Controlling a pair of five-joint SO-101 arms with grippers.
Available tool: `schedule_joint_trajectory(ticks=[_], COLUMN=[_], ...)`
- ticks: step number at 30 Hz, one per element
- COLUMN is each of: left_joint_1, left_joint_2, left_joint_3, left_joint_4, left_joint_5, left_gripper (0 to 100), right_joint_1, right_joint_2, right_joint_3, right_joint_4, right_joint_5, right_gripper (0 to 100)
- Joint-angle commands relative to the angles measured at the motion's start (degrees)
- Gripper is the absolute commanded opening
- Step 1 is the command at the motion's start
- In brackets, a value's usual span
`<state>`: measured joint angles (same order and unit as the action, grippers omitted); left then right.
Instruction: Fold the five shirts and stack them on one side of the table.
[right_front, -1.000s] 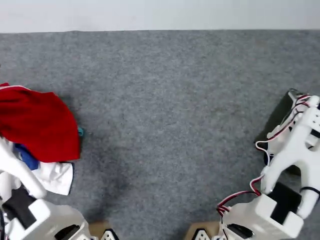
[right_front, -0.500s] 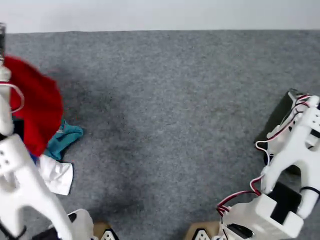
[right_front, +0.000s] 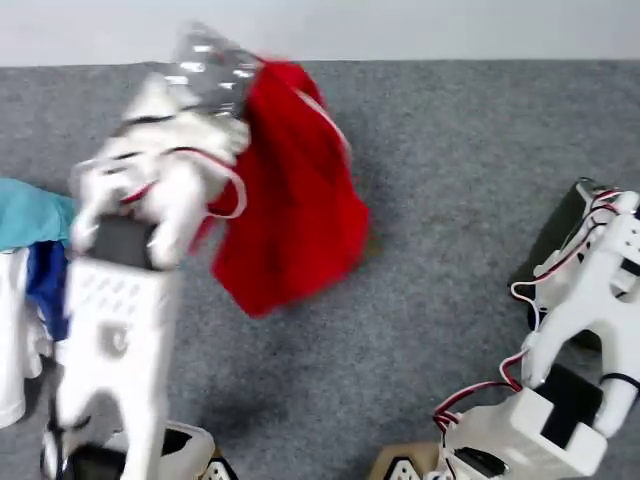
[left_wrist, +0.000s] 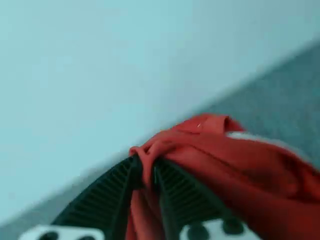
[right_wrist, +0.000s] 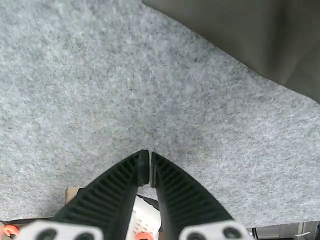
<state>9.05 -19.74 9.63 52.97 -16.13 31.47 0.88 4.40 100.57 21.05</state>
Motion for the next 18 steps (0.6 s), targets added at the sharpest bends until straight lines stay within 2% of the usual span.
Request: schedule_joint_trajectory(ticks=[1, 5, 8, 14, 18], left_joint_1=[-0.9, -6.2, -9.4, -13.1, -17.9], left_joint_2=[8.1, 12.6, 12.5, 12.5, 12.5], left_joint_3=[5.1, 4.4, 1.5, -8.5, -12.1], left_joint_4=[0.6, 6.9, 12.5, 25.6, 29.2], left_joint_5=[0.7, 6.2, 3.7, -0.1, 0.3], left_gripper=[6, 19, 22, 20, 19], right_joint_1=[-0.9, -2.6, -7.5, -26.0, -37.6], right_joint_2=[-3.1, -4.2, -5.7, -4.9, -0.8], right_joint_3=[-0.3, -0.5, -0.6, -4.1, -8.6], right_joint_4=[2.5, 2.4, 2.3, 1.6, 0.6], right_joint_5=[-0.4, -0.3, -0.3, -0.5, -0.6], right_gripper=[1.0, 1.3, 1.5, 1.6, 3.3])
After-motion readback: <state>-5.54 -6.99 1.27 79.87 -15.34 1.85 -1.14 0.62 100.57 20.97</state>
